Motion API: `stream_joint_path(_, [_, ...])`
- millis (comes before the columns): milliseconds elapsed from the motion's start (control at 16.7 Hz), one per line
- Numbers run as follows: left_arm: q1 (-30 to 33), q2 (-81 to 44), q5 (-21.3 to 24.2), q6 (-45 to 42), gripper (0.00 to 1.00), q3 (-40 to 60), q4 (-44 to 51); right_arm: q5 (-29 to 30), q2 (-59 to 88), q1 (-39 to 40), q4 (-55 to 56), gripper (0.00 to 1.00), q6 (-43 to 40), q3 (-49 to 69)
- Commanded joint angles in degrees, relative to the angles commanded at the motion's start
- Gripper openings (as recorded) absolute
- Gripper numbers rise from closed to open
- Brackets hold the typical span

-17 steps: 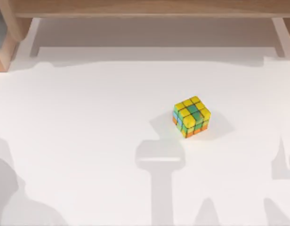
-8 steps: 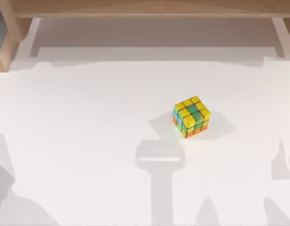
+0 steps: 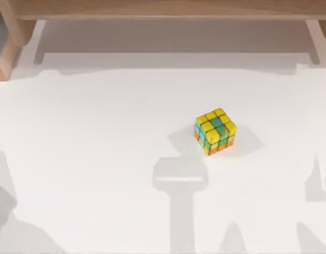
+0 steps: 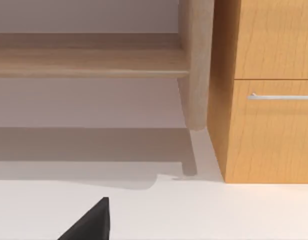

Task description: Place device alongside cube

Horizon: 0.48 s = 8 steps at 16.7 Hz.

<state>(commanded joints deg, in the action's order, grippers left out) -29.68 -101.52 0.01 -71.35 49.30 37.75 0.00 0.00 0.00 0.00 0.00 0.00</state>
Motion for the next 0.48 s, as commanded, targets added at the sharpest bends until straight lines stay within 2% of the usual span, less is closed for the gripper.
stream_joint_path(480, [0.0, 0.0, 0.0, 0.0, 0.02, 0.0, 0.0, 0.0, 0.0, 0.0, 0.0, 1.0, 0.0, 0.0])
